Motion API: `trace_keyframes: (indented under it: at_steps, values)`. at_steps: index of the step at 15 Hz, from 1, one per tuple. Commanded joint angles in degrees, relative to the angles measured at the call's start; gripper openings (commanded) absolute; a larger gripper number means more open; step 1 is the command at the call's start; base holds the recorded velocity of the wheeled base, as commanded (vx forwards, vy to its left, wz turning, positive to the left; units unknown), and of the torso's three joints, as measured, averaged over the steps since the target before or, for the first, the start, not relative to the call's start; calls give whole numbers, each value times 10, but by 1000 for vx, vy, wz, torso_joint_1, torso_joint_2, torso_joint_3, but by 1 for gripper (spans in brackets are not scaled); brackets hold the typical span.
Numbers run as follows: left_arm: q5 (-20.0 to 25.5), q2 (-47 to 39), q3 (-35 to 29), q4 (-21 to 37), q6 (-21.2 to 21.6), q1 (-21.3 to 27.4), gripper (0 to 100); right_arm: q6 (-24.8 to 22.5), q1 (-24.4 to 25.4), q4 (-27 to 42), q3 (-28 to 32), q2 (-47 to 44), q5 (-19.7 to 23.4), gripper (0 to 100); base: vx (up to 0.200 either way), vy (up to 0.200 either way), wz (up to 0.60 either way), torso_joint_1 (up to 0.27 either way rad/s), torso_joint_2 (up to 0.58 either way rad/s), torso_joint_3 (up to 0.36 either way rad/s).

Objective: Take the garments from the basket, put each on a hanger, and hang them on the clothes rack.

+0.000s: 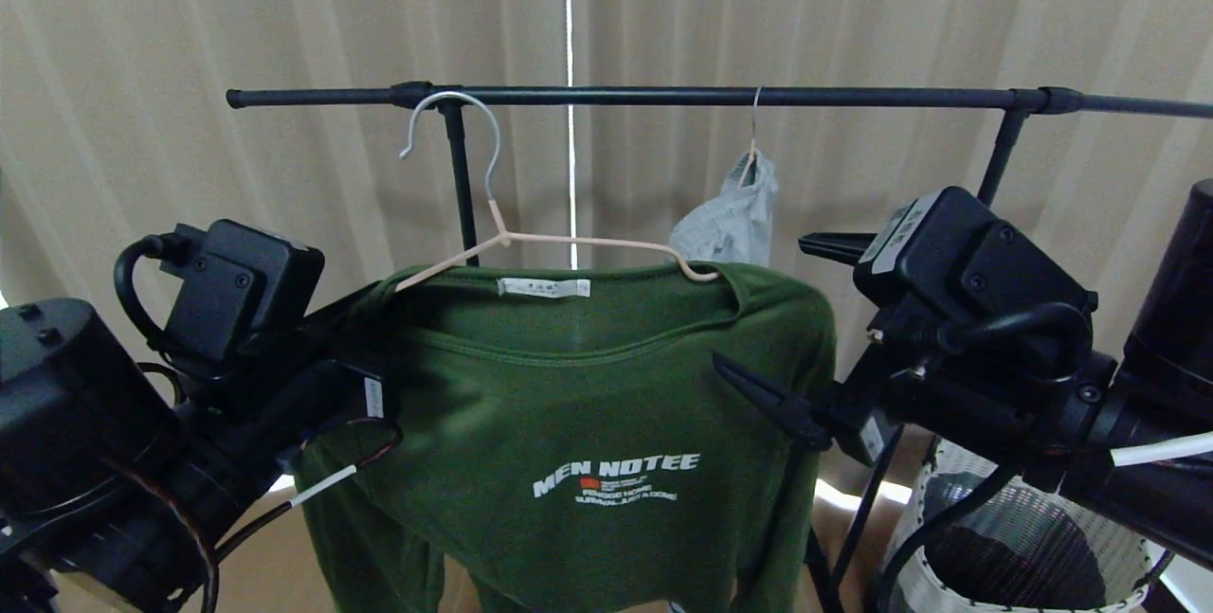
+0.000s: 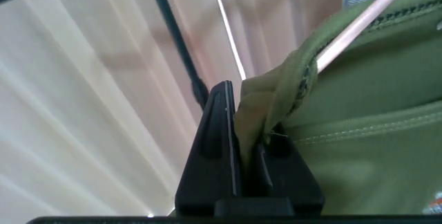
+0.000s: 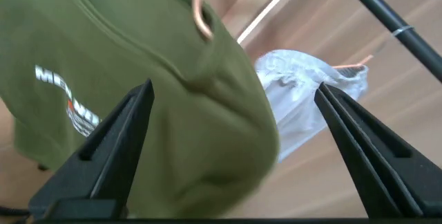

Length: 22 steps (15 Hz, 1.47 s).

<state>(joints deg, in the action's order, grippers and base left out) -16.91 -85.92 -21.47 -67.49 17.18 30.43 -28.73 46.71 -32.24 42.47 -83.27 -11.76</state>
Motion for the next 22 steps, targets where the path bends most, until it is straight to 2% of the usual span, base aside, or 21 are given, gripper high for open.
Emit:
trace_keyframes:
  at_steps: [1, 3, 6, 9, 22]
  values:
    - [1, -71, 14, -63, -19, -9, 0, 3, 2, -3, 0, -15, 1, 100, 0, 0, 0, 0, 0, 0]
    - [2, -101, 8, -115, -11, -9, 0, 4, 1, -4, 2, -14, -5, 100, 0, 0, 0, 0, 0, 0]
    - [18, -111, 3, -117, -7, -5, 0, 4, 0, -11, 5, -17, -19, 100, 0, 0, 0, 0, 0, 0]
    - [22, -108, 26, -121, 23, 19, 0, 4, -1, -28, 9, -28, -21, 100, 0, 0, 0, 0, 0, 0]
    - [23, -38, 55, -122, 25, 69, 0, 4, -20, -29, 60, -85, -41, 100, 0, 0, 0, 0, 0, 0]
